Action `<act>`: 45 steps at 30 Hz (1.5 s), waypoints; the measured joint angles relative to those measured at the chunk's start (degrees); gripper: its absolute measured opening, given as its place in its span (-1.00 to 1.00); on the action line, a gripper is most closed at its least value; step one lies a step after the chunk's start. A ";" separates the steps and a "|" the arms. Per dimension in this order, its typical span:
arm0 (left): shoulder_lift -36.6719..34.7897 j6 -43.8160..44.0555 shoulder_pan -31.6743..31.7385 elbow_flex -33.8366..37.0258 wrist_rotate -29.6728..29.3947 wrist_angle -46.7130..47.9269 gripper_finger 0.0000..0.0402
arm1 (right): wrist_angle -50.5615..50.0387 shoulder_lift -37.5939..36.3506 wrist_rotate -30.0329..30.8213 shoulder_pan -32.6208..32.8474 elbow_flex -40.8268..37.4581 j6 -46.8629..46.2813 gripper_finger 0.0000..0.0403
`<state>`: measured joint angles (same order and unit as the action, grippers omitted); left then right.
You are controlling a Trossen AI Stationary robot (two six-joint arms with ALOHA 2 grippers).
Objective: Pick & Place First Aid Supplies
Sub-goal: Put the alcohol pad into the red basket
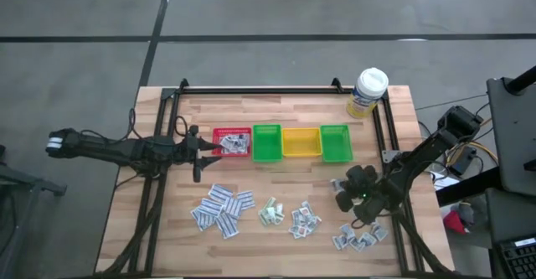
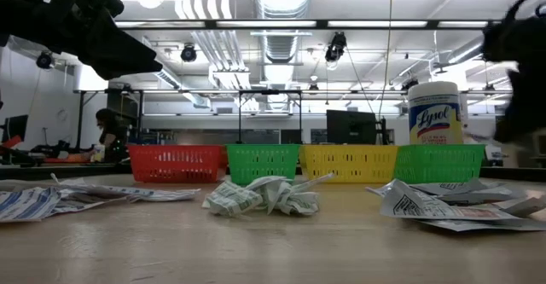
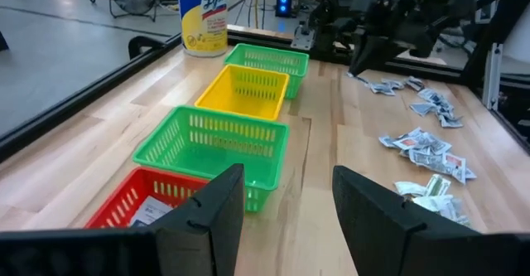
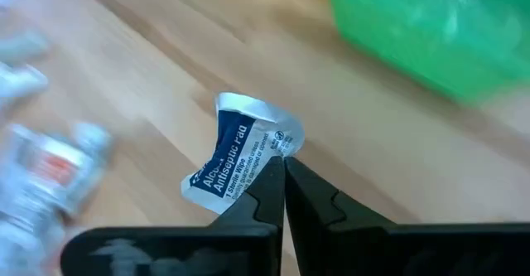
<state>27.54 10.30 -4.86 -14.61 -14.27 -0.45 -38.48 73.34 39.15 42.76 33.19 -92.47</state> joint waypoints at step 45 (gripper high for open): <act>55.22 3.78 -0.33 -17.72 7.34 -51.26 -0.11 | 67.91 19.46 33.10 -17.28 10.31 96.10 -0.96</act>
<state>82.75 14.08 -5.20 -32.33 -6.93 -51.71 29.43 92.80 72.25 25.48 43.50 3.64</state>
